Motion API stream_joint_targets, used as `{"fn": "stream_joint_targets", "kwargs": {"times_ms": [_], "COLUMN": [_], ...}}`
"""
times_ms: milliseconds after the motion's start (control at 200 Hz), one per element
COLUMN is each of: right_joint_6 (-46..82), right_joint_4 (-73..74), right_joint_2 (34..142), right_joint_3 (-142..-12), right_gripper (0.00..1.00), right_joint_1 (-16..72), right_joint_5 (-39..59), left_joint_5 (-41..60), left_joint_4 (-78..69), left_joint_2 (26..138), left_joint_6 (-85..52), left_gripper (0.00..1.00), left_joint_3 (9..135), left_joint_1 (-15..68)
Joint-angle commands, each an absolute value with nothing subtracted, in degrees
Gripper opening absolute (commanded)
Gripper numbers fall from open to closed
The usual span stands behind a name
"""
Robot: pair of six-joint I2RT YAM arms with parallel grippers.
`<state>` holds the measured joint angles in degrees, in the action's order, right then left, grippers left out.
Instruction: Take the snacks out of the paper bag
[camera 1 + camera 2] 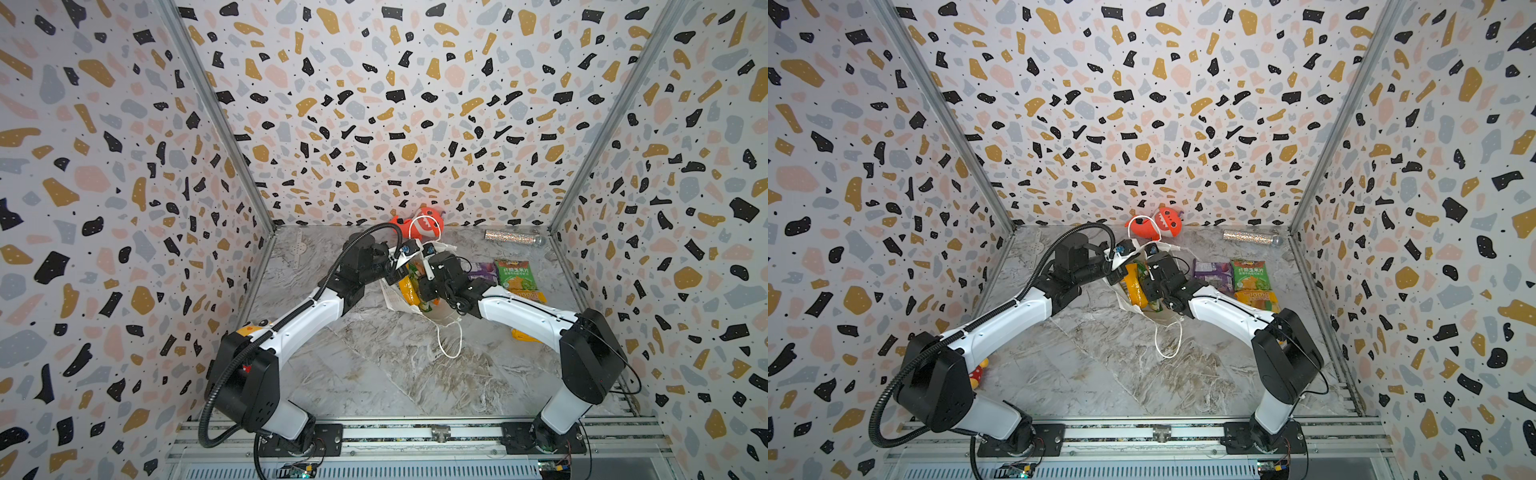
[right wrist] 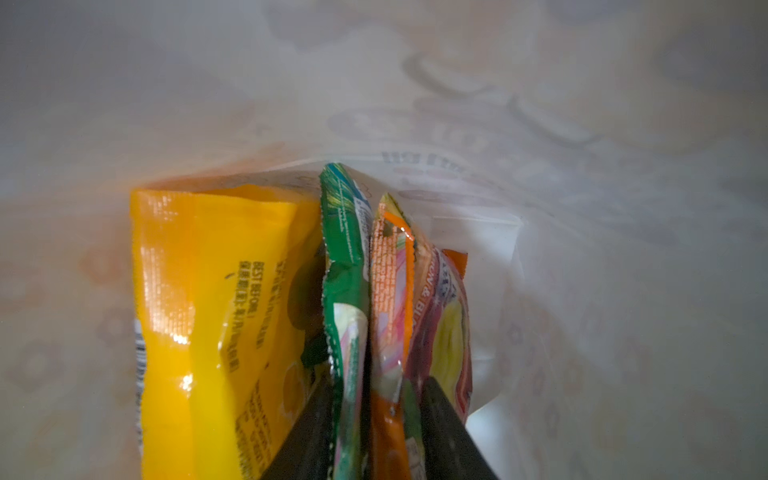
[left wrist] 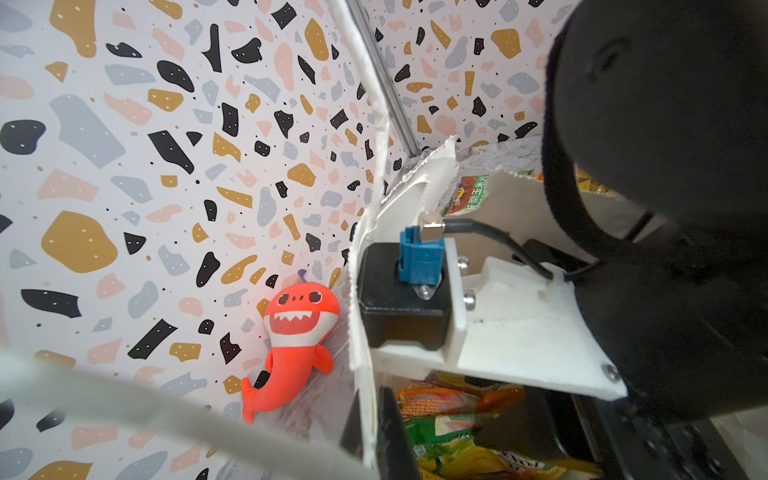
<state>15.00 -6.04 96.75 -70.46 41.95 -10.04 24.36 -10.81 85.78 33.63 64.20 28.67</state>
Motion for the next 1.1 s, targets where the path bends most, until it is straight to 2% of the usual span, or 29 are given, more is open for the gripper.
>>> {"fn": "stream_joint_targets", "kwargs": {"times_ms": [0, 100, 225, 300, 551, 811, 1006, 1091], "right_joint_6": [17.0, 16.8, 16.8, 17.1, 16.5, 14.3, 13.8, 13.2], "right_joint_4": [-4.7, -3.8, -4.5, -4.9, -4.9, -4.4, -4.4, -4.1], "right_joint_2": [97.6, 99.6, 102.7, 103.3, 96.9, 88.8, 87.5, 87.6], "right_joint_3": [-72.8, -73.5, -75.4, -76.2, -74.9, -71.7, -70.8, -70.5], "right_gripper": [0.36, 0.32, 0.21, 0.12, 0.01, 0.01, 0.03, 0.1], "right_joint_1": [41.1, 41.0, 41.1, 41.0, 41.1, 41.0, 40.7, 40.6], "right_joint_5": [-13.4, -14.6, -16.2, -16.6, -15.6, -11.4, -8.4, -6.3], "left_joint_5": [27.2, 27.6, 27.8, 27.7, 27.5, 27.0, 27.2, 27.1], "left_joint_4": [-15.9, -16.1, -16.2, -16.2, -16.3, -16.5, -16.3, -16.3], "left_joint_2": [85.0, 85.1, 84.9, 84.8, 84.5, 84.3, 84.4, 84.4], "left_joint_6": [33.2, 33.1, 33.2, 33.2, 33.4, 33.6, 33.4, 33.4], "left_gripper": [0.0, 0.0, 0.0, 0.0, 0.0, 0.0, 0.0, 0.0], "left_joint_3": [64.4, 64.3, 64.3, 64.2, 63.8, 63.5, 63.6, 63.6], "left_joint_1": [29.1, 29.1, 29.1, 29.1, 29.1, 29.1, 29.1, 29.1]}}
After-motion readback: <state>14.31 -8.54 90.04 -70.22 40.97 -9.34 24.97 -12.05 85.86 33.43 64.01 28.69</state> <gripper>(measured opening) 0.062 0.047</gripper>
